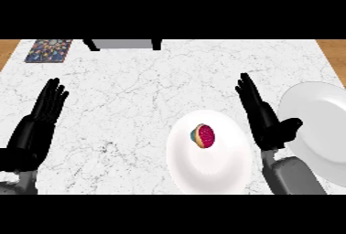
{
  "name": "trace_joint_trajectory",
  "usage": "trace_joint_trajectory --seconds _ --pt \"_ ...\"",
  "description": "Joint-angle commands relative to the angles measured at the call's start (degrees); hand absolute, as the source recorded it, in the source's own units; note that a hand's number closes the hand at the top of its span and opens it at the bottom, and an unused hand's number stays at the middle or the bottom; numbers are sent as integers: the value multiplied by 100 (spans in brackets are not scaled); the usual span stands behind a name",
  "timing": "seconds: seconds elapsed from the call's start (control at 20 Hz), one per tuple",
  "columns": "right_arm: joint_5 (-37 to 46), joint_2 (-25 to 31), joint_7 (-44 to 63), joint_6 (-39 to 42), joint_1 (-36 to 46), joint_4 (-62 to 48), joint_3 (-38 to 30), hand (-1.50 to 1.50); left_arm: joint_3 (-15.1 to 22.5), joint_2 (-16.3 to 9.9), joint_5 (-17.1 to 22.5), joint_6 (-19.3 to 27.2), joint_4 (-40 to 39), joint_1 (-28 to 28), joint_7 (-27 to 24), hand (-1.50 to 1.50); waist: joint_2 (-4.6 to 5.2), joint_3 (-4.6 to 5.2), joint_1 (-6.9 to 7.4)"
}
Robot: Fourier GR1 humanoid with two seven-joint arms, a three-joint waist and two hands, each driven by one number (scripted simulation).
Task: Pick the cupcake from the plate and place it in the plate
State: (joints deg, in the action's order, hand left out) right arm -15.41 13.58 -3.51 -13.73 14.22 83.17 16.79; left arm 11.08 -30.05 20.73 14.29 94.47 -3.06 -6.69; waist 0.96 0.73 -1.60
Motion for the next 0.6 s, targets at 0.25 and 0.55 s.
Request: trace_joint_trajectory --seconds 0.25,0.55 --pt "-1873 -433 -2085 2878 319 243 -430 150 11 -11 -60 170 -691 -28 642 0 60 -169 233" --pt "-1591 -679 -4174 2806 -311 -1111 -1169 -150 117 90 55 115 -855 -234 1062 0 87 -142 192"
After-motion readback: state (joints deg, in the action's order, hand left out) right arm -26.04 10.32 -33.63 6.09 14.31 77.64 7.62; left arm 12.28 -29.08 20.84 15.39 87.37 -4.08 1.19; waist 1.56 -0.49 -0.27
